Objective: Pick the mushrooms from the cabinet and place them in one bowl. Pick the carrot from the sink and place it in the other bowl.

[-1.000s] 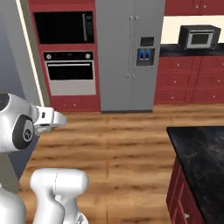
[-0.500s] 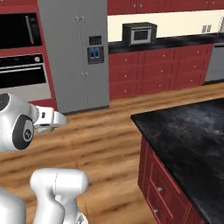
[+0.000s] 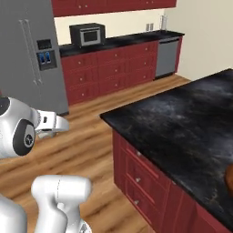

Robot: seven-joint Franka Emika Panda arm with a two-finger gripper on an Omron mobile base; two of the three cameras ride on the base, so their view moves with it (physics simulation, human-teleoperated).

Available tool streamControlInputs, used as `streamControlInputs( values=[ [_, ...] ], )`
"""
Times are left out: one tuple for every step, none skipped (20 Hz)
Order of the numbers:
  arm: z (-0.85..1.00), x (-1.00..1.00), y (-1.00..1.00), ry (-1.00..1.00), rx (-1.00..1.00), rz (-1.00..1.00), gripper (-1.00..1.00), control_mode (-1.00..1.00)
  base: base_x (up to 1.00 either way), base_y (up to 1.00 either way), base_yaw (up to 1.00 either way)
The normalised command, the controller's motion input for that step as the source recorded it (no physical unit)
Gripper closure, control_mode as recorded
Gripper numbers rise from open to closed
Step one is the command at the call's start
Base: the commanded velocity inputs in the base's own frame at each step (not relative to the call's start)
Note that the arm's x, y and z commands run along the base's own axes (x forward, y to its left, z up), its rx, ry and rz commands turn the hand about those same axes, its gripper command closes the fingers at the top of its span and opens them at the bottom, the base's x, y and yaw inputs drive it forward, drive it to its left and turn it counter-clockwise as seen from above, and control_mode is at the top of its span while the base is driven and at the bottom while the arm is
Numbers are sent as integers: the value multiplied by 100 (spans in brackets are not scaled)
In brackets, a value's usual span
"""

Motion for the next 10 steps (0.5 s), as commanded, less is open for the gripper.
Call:
streamControlInputs(
  values=[
    [0, 0, 0, 0, 0, 0, 100, 100, 0, 0, -50],
    [0, 0, 0, 0, 0, 0, 100, 100, 0, 0, -50],
    [0, 0, 0, 0, 0, 0, 100, 100, 0, 0, -50],
    [0, 0, 0, 0, 0, 0, 100, 100, 0, 0, -50],
    [0, 0, 0, 0, 0, 0, 100, 100, 0, 0, -50],
    [0, 0, 0, 0, 0, 0, 100, 100, 0, 0, -50],
    [0, 0, 0, 0, 0, 0, 100, 100, 0, 0, -50],
    [0, 0, 0, 0, 0, 0, 100, 100, 0, 0, -50],
    [0, 0, 0, 0, 0, 0, 100, 100, 0, 0, -50],
    [0, 0, 0, 0, 0, 0, 100, 100, 0, 0, -50]
  ],
)
